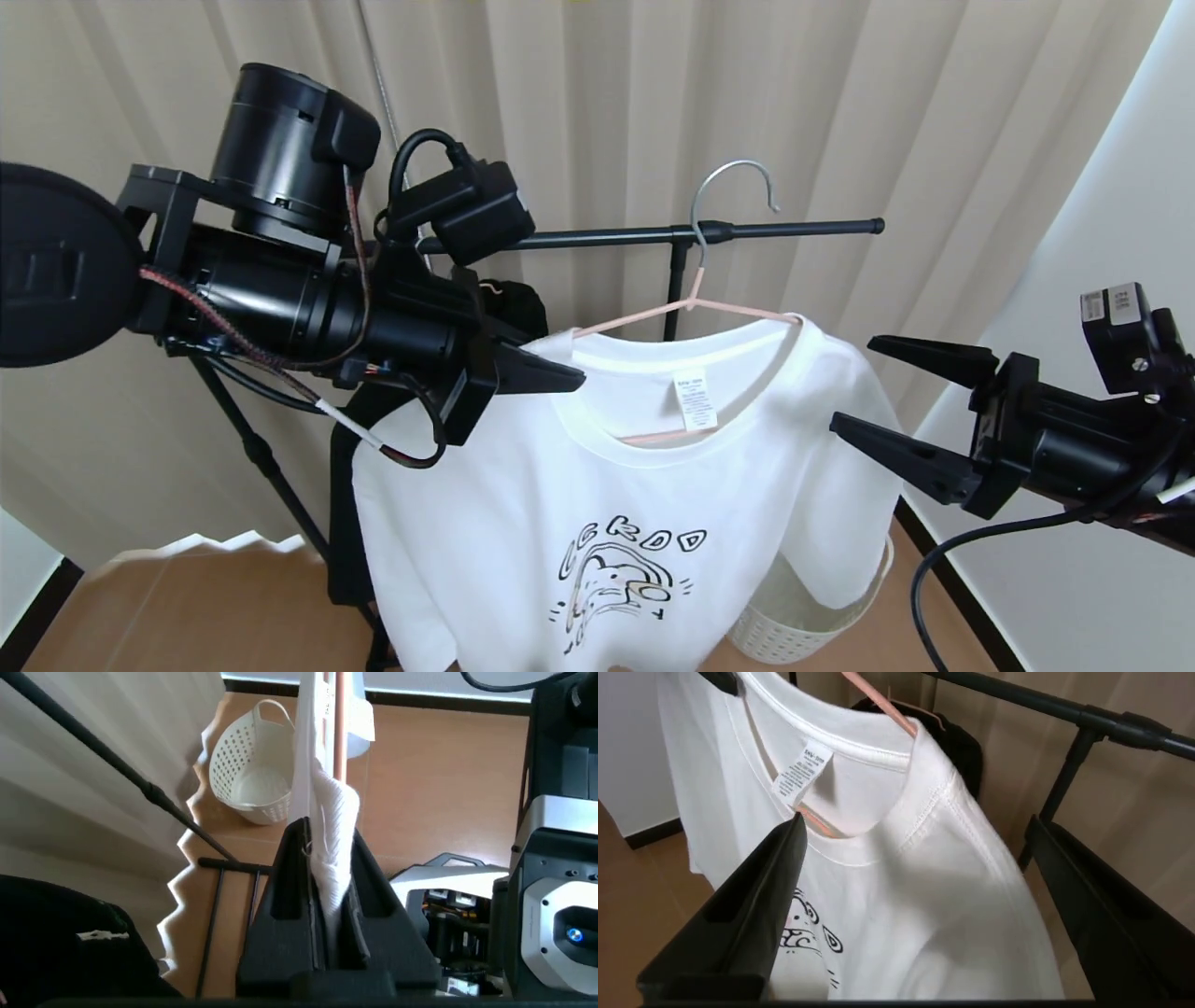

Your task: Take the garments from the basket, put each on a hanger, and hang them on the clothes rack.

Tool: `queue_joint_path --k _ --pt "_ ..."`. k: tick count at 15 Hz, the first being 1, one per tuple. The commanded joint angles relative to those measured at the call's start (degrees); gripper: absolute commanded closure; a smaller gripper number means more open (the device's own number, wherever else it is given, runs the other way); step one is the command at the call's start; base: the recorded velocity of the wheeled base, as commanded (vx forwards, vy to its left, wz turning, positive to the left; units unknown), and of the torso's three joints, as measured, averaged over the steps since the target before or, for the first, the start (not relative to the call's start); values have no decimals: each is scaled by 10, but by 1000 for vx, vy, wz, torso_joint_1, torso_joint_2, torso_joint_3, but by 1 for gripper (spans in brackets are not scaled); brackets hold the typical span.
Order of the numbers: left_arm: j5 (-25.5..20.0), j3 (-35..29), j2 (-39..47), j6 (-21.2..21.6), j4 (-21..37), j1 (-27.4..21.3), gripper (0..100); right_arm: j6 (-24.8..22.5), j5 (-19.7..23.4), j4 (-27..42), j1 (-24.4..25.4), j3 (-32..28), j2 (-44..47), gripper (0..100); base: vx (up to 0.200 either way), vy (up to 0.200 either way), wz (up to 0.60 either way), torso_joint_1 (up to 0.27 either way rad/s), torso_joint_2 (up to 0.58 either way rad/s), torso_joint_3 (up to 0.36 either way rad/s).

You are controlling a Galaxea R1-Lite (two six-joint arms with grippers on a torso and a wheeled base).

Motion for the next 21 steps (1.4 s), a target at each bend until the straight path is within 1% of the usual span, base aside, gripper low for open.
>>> queue_joint_path --k 1,4,8,11,14,16,21 --pt "1 60 -45 -3 -47 15 100 -3 0 -1 -19 -6 20 0 0 0 0 0 0 0" --pt "1 112 -78 -16 -93 27 100 -32 -3 -3 -38 -19 50 0 0 0 0 0 0 0" --pt "2 147 -102 -17 -114 34 100 -42 -3 -3 -54 -26 69 0 0 0 0 0 0 0" --pt "3 169 -111 -17 -136 40 100 -107 -5 -3 -61 -27 115 0 0 0 0 0 0 0" --pt "3 179 -111 -17 -154 41 100 -123 -11 -3 -66 -30 143 0 0 0 0 0 0 0" --pt "3 178 -113 -21 -155 45 100 -134 -42 -5 -66 -35 161 0 0 0 0 0 0 0" --pt "3 180 -122 -25 -164 53 100 -185 -64 -4 -66 -34 181 0 0 0 0 0 0 0"
